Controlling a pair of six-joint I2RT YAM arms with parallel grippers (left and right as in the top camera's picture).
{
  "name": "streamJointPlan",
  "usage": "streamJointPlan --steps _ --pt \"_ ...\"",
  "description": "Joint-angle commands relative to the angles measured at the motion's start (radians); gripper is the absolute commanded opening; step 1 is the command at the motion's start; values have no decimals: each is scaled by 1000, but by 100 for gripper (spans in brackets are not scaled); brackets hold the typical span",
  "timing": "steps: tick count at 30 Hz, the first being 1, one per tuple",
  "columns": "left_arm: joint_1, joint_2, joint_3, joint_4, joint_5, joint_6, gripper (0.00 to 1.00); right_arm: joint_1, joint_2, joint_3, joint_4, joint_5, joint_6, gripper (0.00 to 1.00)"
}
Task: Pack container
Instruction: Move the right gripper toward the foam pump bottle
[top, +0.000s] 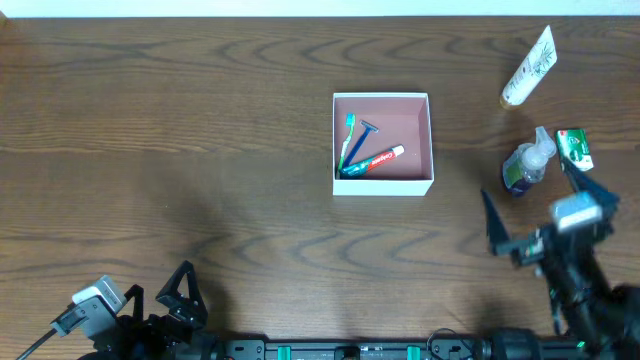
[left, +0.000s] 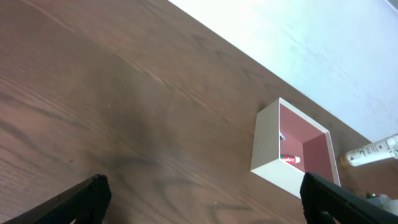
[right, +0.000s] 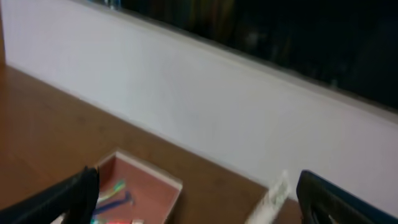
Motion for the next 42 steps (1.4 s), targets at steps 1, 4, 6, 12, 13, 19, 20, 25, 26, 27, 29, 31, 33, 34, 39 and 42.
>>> streamJointPlan --steps 1,4,6,12,13,19,20,25,26,27,29,31,33,34,39,42 --pt "3 -3 -1 1 3 -5 98 -8 177 198 -134 35 -42 99" --pt "3 -3 -1 1 3 -5 98 -8 353 419 -334 35 -80 99" --pt "3 -3 -1 1 3 -5 98 -8 461 557 -462 35 -102 99" --pt "3 -3 -1 1 3 -5 98 -8 681 793 -673 0 -80 99" --pt "3 -3 -1 1 3 -5 98 -8 700 798 -681 2 -62 99" --pt "3 -3 -1 1 3 -5 98 -8 770 795 -697 255 5 99" --pt "3 -3 -1 1 3 -5 98 -11 787 795 -707 336 57 99" --pt "3 -3 -1 1 3 -5 98 -48 885 795 -825 407 122 99" --pt "3 -3 -1 1 3 -5 98 -55 908 795 -845 391 122 99" --pt "3 -3 -1 1 3 -5 98 -59 929 795 -858 387 122 99" --pt "3 -3 -1 1 3 -5 98 -60 964 795 -861 387 121 99" --pt "3 -3 -1 1 3 -5 98 -60 996 795 -855 388 120 99" --pt "3 -3 -1 1 3 -5 98 -69 1029 795 -832 386 113 99" --pt "3 -3 -1 1 3 -5 98 -75 1043 795 -821 386 113 99" --pt "3 -3 -1 1 3 -5 98 -141 1118 795 -770 385 113 99" --pt "3 -3 -1 1 3 -5 98 -184 1159 795 -782 381 100 99"
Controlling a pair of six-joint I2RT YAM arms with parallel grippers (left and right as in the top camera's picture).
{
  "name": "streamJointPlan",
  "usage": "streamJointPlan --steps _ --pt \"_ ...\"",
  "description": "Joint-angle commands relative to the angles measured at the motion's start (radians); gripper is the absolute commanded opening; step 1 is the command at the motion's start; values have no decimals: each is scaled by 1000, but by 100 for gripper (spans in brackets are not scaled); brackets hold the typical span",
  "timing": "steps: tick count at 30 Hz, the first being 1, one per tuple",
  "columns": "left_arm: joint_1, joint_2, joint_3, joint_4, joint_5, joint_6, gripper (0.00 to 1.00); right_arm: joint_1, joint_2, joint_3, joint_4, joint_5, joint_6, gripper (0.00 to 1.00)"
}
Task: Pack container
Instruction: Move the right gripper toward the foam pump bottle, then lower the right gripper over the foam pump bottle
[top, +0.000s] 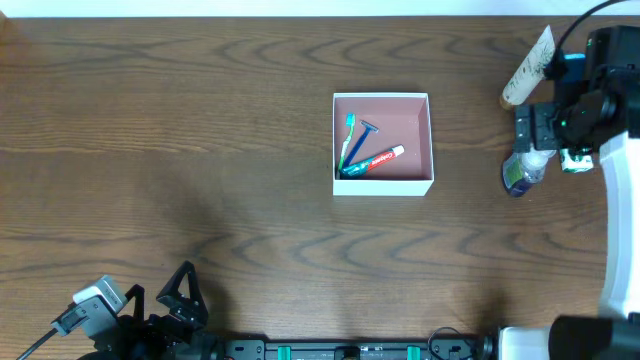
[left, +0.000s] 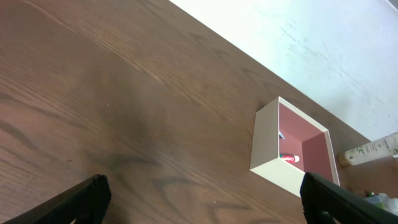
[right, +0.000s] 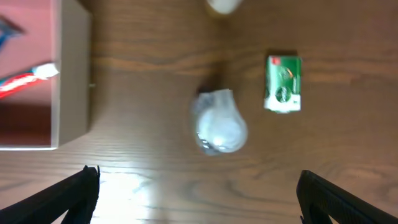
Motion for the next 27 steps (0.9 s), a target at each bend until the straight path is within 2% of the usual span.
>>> streamJointPlan --steps 1,6,21,27 --pt "3 -3 0 1 -1 -5 98 -48 44 16 -14 2 -8 99" --pt "3 -3 0 1 -1 -5 98 -81 114 16 -21 -122 -103 99" --pt "3 -3 0 1 -1 -5 98 -86 296 16 13 -79 -103 99" --pt "3 -3 0 1 -1 -5 98 -89 302 16 4 -73 -103 90"
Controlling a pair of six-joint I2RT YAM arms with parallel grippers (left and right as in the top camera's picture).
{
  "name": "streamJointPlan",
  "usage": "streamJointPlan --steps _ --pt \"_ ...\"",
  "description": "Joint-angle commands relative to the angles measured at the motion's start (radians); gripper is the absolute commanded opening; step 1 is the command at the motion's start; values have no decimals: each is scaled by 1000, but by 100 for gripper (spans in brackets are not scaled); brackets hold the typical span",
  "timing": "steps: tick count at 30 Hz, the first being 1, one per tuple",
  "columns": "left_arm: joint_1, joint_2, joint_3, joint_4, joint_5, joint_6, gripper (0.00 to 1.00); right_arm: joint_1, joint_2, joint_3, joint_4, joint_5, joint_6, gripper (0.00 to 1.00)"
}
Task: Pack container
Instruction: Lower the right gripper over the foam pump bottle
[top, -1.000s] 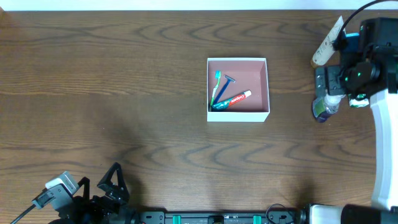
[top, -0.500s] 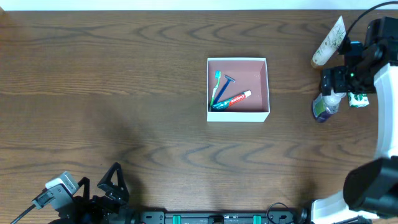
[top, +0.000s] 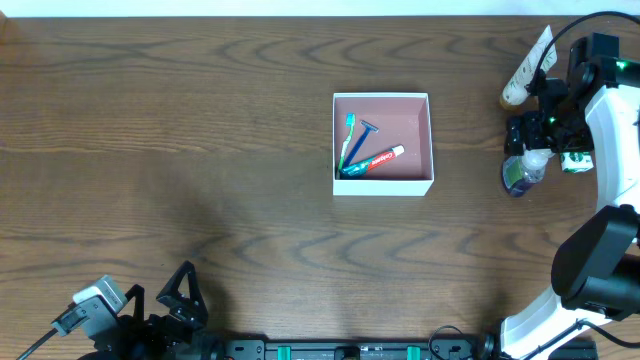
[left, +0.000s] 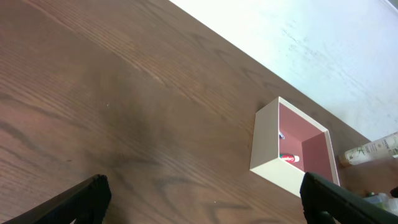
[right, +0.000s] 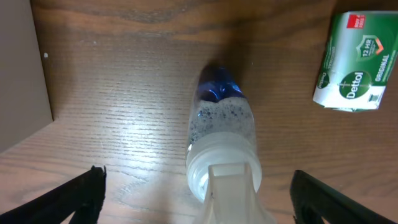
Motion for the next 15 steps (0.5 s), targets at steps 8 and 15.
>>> streamJointPlan --steps 8,15 --pt "3 -3 0 1 -1 -5 98 -16 3 17 -31 18 -8 76" --pt "3 -3 0 1 -1 -5 98 -17 3 17 -33 22 -7 57"
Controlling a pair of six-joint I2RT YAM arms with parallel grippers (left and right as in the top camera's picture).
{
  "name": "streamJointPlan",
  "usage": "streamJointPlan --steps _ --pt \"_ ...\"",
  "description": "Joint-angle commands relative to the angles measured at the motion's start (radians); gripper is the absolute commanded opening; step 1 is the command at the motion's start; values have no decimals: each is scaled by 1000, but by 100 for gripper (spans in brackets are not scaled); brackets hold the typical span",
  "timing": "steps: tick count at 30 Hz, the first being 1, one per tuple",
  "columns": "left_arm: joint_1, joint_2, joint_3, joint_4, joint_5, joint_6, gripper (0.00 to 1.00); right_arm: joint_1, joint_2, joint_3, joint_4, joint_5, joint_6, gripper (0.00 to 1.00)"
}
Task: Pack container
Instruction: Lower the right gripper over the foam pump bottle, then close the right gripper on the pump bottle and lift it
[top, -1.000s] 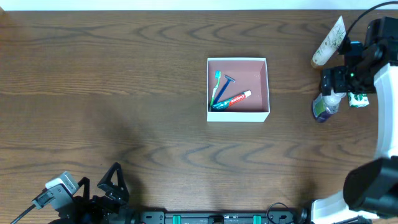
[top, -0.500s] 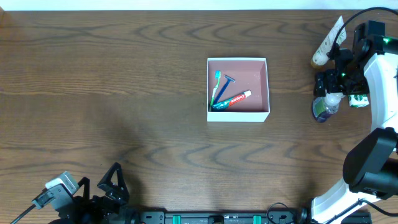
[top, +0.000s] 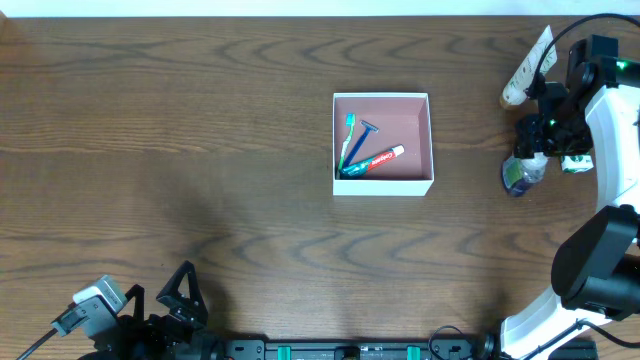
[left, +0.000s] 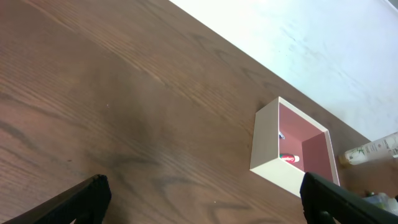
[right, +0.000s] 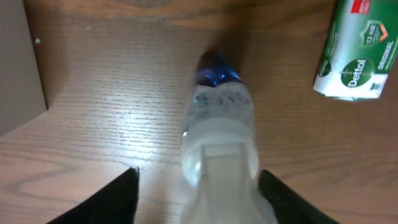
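The white box with a pink floor (top: 383, 186) sits mid-table holding a toothpaste tube (top: 381, 158), a toothbrush (top: 348, 140) and a razor (top: 364, 133). A clear pump bottle (top: 520, 173) stands at the right. My right gripper (top: 535, 135) hangs over its top, open. In the right wrist view the bottle (right: 219, 124) stands between the fingers of that gripper (right: 198, 172), the right finger close against it and a gap on the left. My left gripper (left: 202, 186) is open and empty, low at the table's near left.
A green soap box (top: 575, 150) lies just right of the bottle and shows as the green soap box (right: 354, 59) in the right wrist view. A white tube (top: 528, 66) lies at the far right corner. The left wrist view shows the container's white wall (left: 267, 149).
My right gripper's fingers have drawn in around the pump bottle from a wide spread. The bottle, the box and the left arm stay where they were.
My right gripper was first open near the table's front right, facing the far wall. Then it was high over the pump bottle and soap box. Then it was low above the bottle with fingers wide, and now they stand close around it.
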Motion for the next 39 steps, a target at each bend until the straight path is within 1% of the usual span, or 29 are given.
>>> streamJointPlan --steps 1,5,9,14,17,18,21,24,33,39 --pt "3 -3 0 1 -1 -5 98 -17 2 17 -3 4 0 57" --pt "3 -3 0 1 -1 -5 98 -17 2 17 -4 4 4 56" --pt "3 -3 0 1 -1 -5 98 -17 2 17 -8 4 5 51" --pt "3 -3 0 1 -1 -5 98 -17 2 17 -9 4 8 50" --pt "3 -3 0 1 -1 -5 98 -17 2 17 -9 4 15 46" --pt "3 -3 0 1 -1 -5 98 -17 2 17 -8 4 16 44" --pt "3 -3 0 1 -1 -5 98 -17 2 17 -8 4 19 32" --pt "3 -3 0 1 -1 -5 98 -17 2 17 -8 4 21 24" --pt "3 -3 0 1 -1 -5 98 -16 0 42 -15 -9 66 24" --pt "3 -3 0 1 -1 -5 98 -14 0 145 -87 -56 72 25"
